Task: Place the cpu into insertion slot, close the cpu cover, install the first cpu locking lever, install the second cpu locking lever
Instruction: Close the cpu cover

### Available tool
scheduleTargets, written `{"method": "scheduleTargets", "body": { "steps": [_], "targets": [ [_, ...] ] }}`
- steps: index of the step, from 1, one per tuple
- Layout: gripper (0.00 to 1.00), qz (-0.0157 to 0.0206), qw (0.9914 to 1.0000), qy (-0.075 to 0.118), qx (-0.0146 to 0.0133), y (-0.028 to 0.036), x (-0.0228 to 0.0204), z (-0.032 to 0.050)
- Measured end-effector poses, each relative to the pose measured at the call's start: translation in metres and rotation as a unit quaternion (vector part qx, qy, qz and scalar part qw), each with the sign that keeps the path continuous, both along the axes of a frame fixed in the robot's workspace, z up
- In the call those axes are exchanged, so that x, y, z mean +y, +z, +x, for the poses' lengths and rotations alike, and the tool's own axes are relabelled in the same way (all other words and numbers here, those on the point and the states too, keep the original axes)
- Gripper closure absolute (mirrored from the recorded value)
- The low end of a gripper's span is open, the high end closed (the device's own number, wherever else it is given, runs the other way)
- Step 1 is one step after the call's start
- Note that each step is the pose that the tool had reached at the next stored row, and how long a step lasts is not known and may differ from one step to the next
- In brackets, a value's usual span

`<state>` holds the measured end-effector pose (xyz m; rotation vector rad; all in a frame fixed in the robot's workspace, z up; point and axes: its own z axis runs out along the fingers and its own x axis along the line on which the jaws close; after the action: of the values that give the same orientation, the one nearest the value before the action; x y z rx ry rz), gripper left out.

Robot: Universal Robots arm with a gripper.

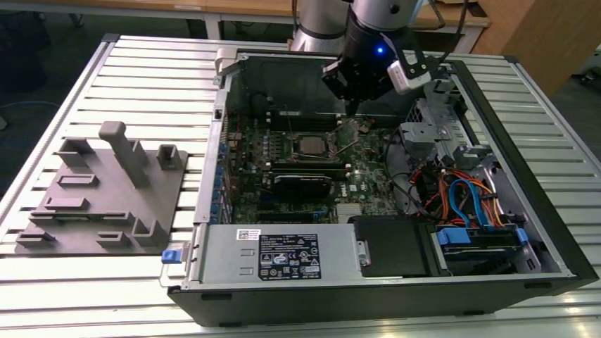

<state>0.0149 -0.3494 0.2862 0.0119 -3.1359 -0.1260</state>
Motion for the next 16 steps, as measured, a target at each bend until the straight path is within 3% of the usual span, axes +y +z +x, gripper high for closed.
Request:
{"method": "scheduleTargets", "body": {
  "steps": [16],
  "targets": [
    [0.90, 0.0001, 1.00000, 0.003, 0.0000, -0.0053, 0.0000, 0.0080]
  ]
}}
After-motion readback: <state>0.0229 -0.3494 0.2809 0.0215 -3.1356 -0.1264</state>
